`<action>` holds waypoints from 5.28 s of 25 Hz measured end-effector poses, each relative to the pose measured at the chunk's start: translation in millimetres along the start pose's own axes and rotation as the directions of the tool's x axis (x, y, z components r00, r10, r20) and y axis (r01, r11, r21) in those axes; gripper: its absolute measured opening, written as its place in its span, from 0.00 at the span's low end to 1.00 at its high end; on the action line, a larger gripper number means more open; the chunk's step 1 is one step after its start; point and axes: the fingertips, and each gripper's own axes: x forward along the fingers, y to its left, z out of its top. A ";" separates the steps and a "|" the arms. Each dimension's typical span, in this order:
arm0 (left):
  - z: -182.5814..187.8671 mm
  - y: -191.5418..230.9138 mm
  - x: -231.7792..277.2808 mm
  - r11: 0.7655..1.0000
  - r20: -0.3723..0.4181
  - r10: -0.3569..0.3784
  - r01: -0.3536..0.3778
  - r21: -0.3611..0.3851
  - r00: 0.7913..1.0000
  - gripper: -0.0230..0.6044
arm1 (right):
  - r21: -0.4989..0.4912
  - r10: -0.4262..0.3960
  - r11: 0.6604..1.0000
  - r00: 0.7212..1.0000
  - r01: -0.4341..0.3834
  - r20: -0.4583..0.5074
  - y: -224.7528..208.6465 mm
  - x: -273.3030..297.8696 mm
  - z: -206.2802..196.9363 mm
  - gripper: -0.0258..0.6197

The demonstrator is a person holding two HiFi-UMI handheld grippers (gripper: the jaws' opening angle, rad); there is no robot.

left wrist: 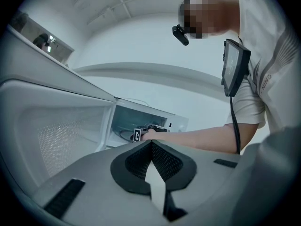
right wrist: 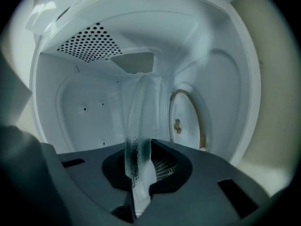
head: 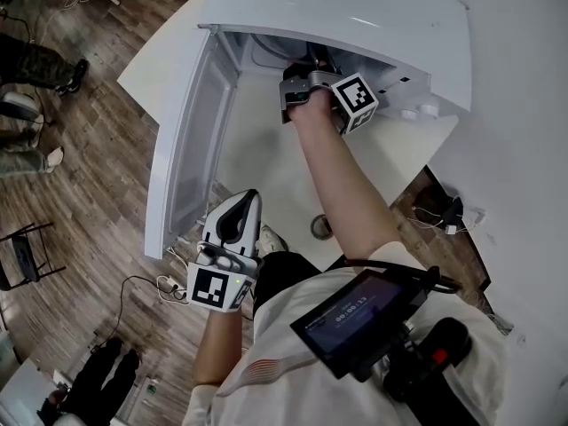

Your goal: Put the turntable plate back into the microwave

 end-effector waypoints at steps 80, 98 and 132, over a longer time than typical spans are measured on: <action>-30.4 -24.3 -10.6 0.988 -0.055 -0.112 0.105 -0.113 0.992 0.05 | 0.044 -0.195 0.973 0.911 0.226 -0.365 -36.4 -36.5 -42.1 0.35; -34.4 -32.4 -10.4 0.986 -0.064 -0.122 0.113 -0.125 0.990 0.05 | 0.063 -0.219 0.959 0.867 0.275 -0.448 -55.1 -37.3 -62.3 0.35; 44.0 -75.2 -130.0 0.960 0.092 -0.280 0.278 0.034 0.956 0.05 | -0.324 0.066 0.903 0.835 -0.284 -0.547 142.7 -305.7 -86.1 0.05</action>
